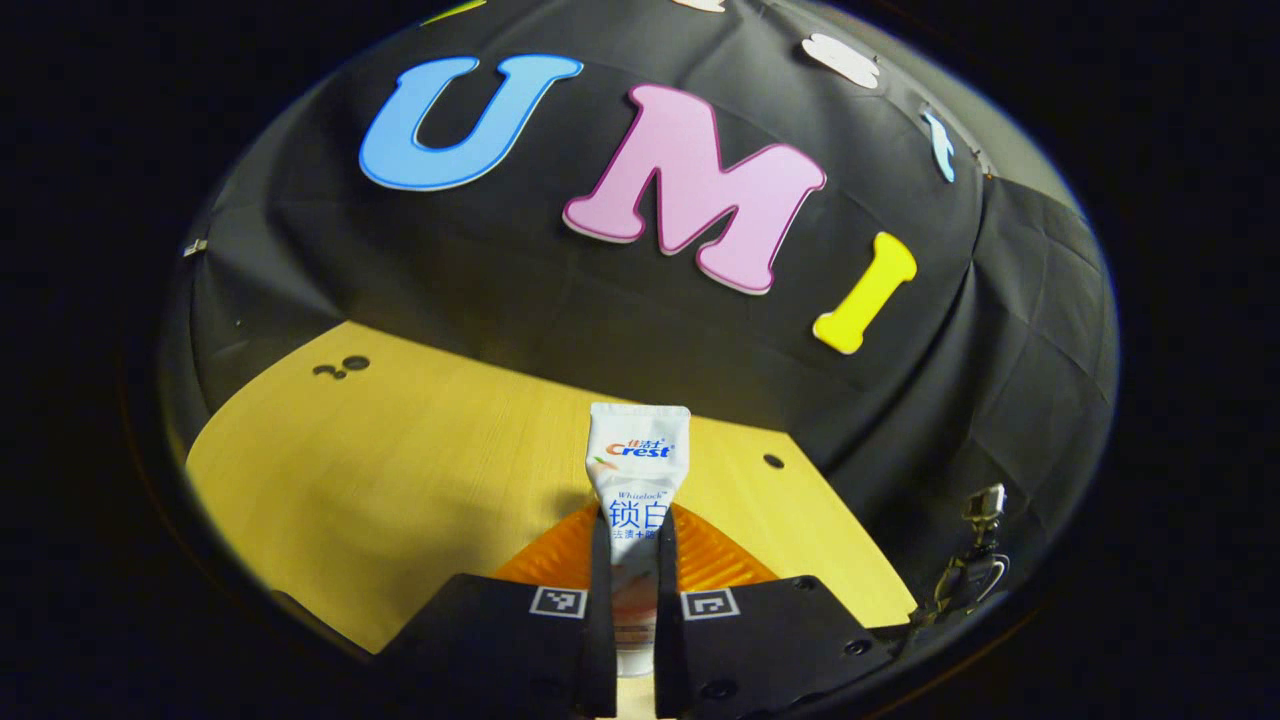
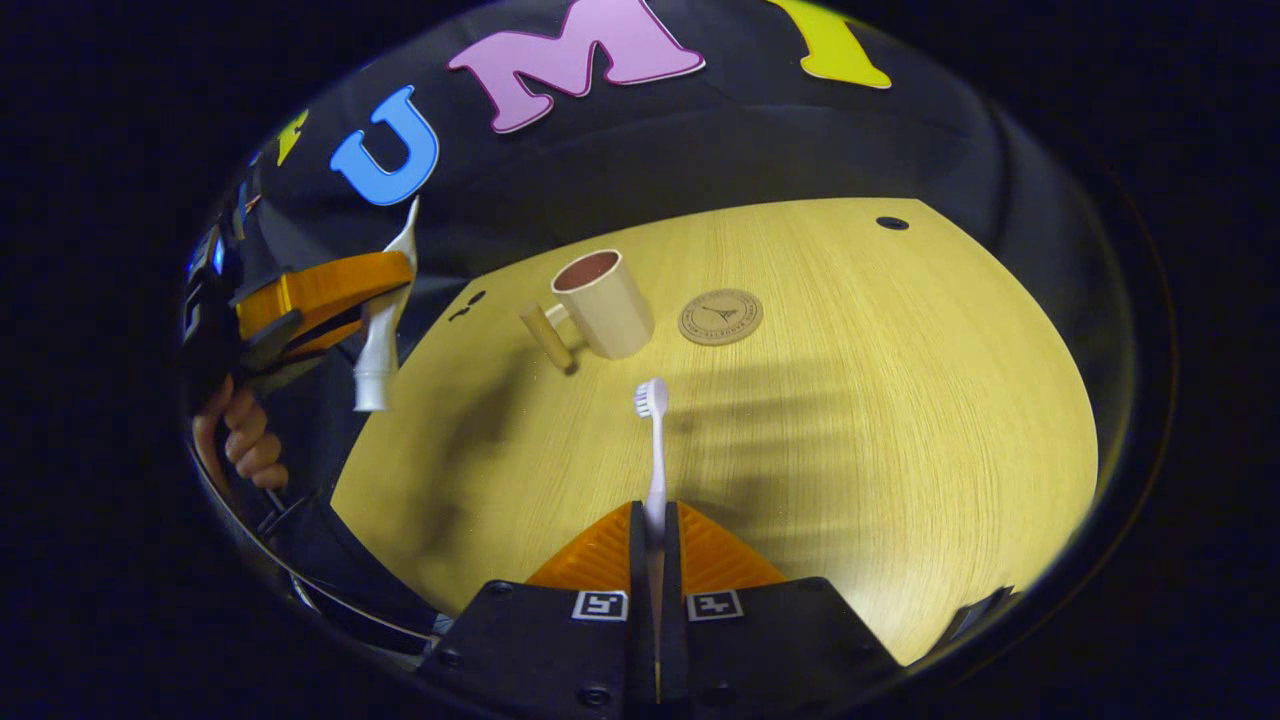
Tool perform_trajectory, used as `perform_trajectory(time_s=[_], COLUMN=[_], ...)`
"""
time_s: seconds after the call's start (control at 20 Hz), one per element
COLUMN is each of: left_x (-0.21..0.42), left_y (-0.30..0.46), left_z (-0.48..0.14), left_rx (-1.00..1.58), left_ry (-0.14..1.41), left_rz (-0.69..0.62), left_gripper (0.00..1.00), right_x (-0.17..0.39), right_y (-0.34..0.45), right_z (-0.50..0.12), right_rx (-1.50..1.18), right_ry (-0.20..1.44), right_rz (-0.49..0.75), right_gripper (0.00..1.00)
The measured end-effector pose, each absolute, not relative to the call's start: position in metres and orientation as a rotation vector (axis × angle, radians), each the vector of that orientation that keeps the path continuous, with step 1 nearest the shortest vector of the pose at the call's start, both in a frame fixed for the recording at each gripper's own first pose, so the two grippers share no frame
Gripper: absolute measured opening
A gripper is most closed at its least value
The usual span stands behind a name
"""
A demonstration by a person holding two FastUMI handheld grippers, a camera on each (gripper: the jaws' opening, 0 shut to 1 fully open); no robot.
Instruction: Put the toothbrush and toothpaste on the desktop into the cup, then pick up the cup and place it on the coaster on the desktop.
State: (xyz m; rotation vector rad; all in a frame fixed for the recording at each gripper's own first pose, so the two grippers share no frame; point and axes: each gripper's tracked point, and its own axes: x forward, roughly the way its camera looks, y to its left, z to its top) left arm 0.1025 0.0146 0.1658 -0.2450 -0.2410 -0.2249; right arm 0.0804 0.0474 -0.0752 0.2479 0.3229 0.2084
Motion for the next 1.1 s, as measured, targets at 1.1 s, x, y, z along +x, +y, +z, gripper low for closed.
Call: perform_trajectory(time_s=[1.1], left_x=[0.275], left_y=[-0.016], left_z=[0.197], left_rx=[-0.233], left_ry=[-0.355], left_rz=[-0.217], left_gripper=[0.2], right_x=[0.089], right_y=[0.02], right_z=[-0.002], right_rx=[0.429], right_ry=[0.156], right_rz=[0.238], right_gripper=[0.07])
